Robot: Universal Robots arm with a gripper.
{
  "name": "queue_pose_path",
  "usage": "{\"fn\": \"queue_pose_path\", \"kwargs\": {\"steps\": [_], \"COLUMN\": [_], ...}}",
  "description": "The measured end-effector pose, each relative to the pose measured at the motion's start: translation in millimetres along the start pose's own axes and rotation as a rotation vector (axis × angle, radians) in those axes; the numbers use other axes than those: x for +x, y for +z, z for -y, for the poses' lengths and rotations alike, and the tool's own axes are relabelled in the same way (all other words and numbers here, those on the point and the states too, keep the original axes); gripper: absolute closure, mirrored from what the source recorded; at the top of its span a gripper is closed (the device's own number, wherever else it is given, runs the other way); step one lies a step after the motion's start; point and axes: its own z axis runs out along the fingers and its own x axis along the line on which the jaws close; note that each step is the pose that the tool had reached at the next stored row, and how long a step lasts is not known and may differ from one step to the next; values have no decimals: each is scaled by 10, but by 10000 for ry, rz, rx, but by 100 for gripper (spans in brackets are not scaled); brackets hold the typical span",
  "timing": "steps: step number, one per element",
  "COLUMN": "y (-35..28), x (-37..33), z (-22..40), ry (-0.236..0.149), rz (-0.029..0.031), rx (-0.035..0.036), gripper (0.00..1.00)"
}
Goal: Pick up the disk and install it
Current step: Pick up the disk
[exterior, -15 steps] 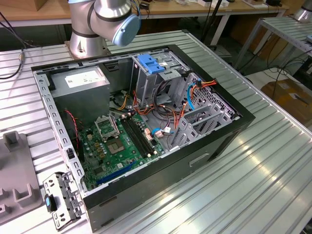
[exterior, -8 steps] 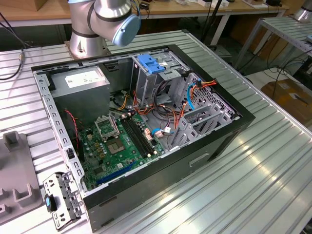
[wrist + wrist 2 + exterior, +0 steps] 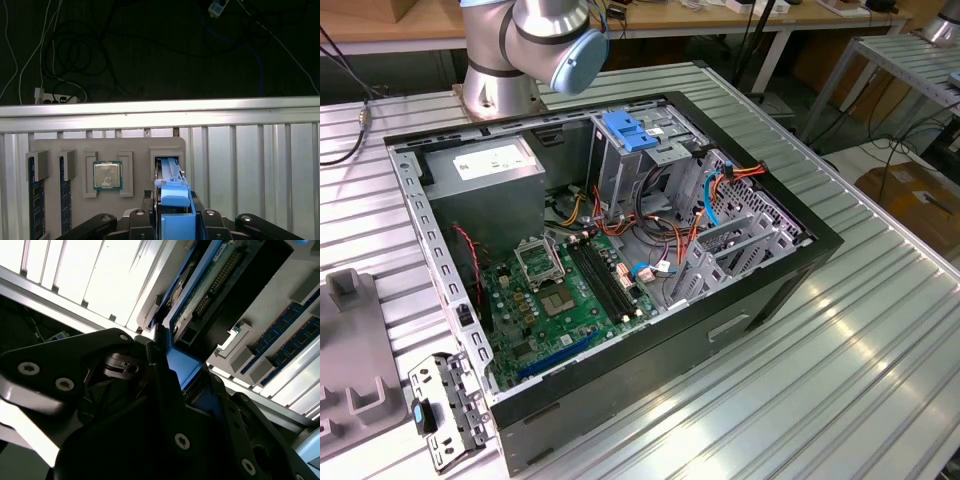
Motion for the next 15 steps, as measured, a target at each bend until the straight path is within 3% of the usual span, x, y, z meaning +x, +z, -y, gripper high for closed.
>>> {"fn": "queue_pose_path", "kwargs": {"steps": [5,15], "y": [0,0], "x": [0,0], "z": [0,0], "ry": [287,321], "rz": [-1,-2], "rx": [7,6], "gripper": [63,63]}}
